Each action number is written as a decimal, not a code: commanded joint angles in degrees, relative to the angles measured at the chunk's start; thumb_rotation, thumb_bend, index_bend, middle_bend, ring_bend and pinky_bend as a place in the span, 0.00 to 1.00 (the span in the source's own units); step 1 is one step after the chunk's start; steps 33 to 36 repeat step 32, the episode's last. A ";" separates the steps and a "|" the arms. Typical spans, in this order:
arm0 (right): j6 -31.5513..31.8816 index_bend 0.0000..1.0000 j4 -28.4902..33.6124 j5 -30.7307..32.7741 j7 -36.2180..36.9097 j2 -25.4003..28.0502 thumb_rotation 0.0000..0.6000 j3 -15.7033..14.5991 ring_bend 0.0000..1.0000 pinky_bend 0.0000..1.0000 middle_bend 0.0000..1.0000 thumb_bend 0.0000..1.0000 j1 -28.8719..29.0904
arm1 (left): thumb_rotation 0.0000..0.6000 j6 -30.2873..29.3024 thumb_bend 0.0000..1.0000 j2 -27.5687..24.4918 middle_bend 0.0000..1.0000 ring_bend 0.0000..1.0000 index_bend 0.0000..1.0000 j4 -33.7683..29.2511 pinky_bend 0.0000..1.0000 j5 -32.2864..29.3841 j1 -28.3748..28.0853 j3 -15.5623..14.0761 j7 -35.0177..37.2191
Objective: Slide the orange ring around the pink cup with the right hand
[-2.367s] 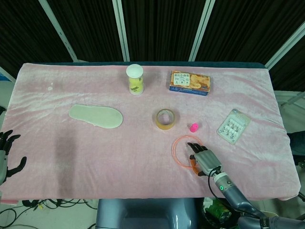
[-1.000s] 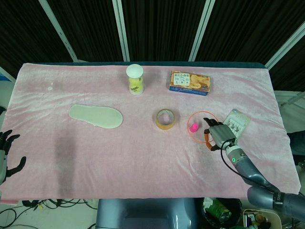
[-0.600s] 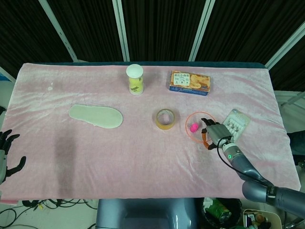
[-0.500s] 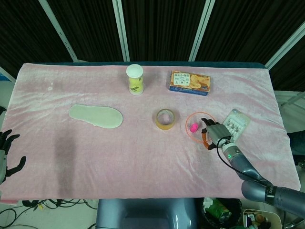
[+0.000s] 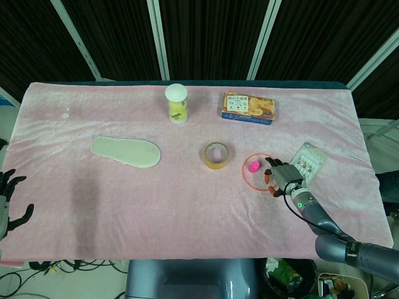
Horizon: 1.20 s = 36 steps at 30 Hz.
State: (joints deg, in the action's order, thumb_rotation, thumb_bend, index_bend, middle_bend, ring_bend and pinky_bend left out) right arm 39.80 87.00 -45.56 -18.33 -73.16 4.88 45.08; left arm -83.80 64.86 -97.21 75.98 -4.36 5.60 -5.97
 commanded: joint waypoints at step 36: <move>48.71 0.00 -3.96 -36.00 15.28 0.28 1.00 -9.29 0.00 0.16 0.00 0.24 -35.26 | 1.00 -1.60 0.34 0.31 0.07 0.00 0.20 -0.45 0.00 1.75 0.66 -0.67 -0.56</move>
